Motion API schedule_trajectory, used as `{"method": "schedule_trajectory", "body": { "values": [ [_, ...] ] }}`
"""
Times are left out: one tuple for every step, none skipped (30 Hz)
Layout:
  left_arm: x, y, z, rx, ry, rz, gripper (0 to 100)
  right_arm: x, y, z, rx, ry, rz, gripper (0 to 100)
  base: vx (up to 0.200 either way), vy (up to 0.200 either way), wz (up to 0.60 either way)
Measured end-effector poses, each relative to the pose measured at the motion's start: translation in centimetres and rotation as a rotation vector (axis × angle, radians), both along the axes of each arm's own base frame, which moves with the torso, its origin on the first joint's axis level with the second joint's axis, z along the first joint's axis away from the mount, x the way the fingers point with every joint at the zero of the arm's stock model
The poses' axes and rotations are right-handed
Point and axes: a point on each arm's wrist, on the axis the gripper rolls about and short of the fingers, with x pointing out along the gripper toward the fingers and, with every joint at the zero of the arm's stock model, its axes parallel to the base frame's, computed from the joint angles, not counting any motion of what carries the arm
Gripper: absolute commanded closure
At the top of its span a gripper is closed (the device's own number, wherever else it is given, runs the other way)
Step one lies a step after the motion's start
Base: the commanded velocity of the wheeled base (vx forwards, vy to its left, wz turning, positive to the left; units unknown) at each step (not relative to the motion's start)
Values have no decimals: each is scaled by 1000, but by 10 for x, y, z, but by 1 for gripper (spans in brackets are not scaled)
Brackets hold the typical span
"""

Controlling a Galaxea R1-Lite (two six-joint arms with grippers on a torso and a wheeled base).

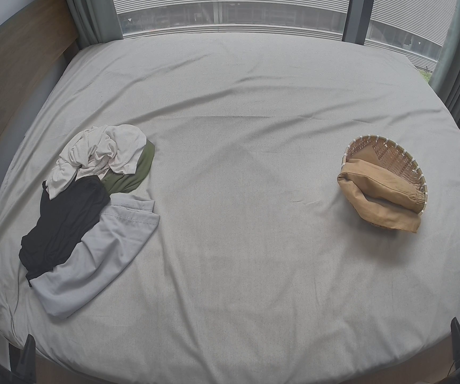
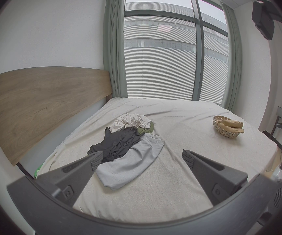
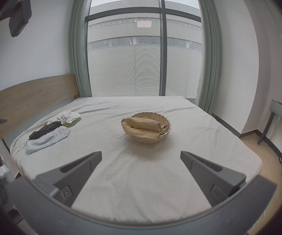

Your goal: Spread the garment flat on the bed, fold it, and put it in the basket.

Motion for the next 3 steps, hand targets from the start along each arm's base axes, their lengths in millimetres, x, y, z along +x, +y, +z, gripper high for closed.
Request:
{"method": "schedule_trajectory", "body": {
  "values": [
    [0, 0, 0, 0, 1, 0, 0, 0, 0, 0, 0, 0, 0, 0, 0, 0, 0],
    [0, 0, 0, 0, 0, 0, 0, 0, 0, 0, 0, 0, 0, 0, 0, 0, 0],
    [0, 0, 0, 0, 0, 0, 0, 0, 0, 0, -1, 0, 0, 0, 0, 0, 0]
  ]
}}
